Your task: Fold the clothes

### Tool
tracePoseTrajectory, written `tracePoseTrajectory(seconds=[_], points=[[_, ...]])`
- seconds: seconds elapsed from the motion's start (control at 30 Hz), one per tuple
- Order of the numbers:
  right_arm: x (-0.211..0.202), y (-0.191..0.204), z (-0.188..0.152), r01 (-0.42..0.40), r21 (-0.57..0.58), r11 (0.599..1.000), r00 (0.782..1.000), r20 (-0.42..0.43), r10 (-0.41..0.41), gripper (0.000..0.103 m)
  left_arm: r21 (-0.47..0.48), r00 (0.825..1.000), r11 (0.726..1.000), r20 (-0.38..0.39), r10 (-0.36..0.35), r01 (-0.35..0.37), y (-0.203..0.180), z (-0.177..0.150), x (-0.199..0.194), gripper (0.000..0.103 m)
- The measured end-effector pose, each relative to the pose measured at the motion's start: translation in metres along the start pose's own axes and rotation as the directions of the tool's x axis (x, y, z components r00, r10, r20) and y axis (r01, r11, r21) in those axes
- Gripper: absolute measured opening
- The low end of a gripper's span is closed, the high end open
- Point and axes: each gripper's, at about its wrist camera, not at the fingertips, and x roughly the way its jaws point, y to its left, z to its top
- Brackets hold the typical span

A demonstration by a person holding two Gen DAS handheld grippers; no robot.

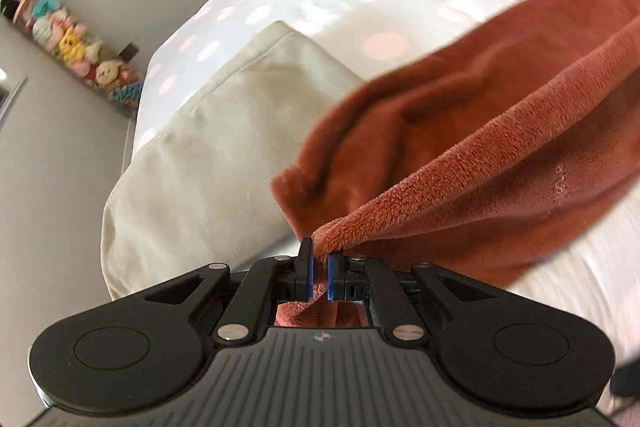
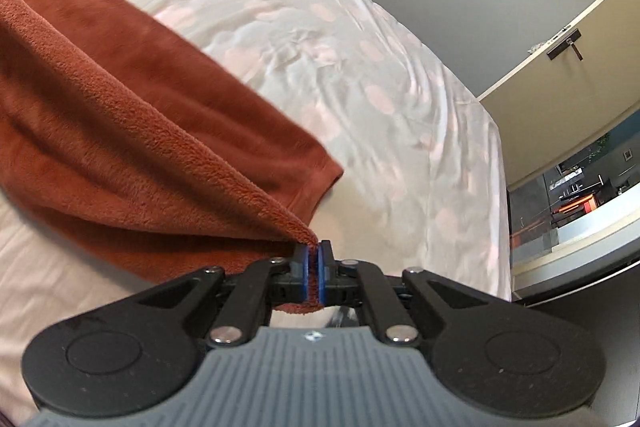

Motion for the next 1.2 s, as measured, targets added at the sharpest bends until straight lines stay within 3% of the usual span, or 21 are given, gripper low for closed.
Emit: tracePoseTrajectory(seconds=[0.3,0.57,0.67,0.73,0.83,0.87,0.93,1.07,1.2], points=[[0.105,-0.022,0.08,0.036,0.037,0.999,0.997,-0.07,-0.034,0.005,-0.121,1.0,0.992,-0.012,0.023,-0.024,0.019,0.046,0.056,0.004],[0.188,-0.02,0.105,0.075,0.129,0.989,0.986,-0.155,-0.055,0.006,-0.225,0.998,0.973,-0.02,0.055,-0.059,0.023,0.059,0.09,0.004],[0.206,-0.011,0.105,0.082,0.133,0.988,0.98,-0.192,-0.055,0.007,-0.236,0.997,0.969,-0.009,0.072,-0.072,0.02,0.06,0.097,0.009],[0.211,-0.008,0.104,0.088,0.142,0.986,0.978,-0.198,-0.059,0.01,-0.281,0.998,0.958,0.01,0.064,-0.059,0.024,0.058,0.098,0.012],[0.199,-0.019,0.101,0.087,0.221,0.971,0.984,-0.172,-0.048,0.035,-0.317,0.996,0.947,0.045,0.07,-0.052,0.029,0.052,0.09,0.026],[0.191,-0.028,0.098,0.082,0.267,0.96,0.987,-0.155,-0.041,0.04,-0.329,0.995,0.943,0.062,0.076,-0.052,0.03,0.049,0.085,0.031],[0.175,-0.045,0.092,0.062,0.367,0.928,0.993,-0.118,-0.019,0.043,-0.354,0.991,0.935,0.106,0.081,-0.038,0.032,0.044,0.073,0.053],[0.147,-0.07,0.066,0.0,0.563,0.826,0.997,-0.065,0.044,0.044,-0.379,0.985,0.925,0.146,0.093,-0.031,0.03,0.038,0.05,0.053],[0.126,-0.067,0.032,-0.083,0.693,0.716,0.991,-0.017,0.132,0.04,-0.399,0.985,0.917,0.152,0.078,-0.012,0.017,0.03,0.029,0.053]])
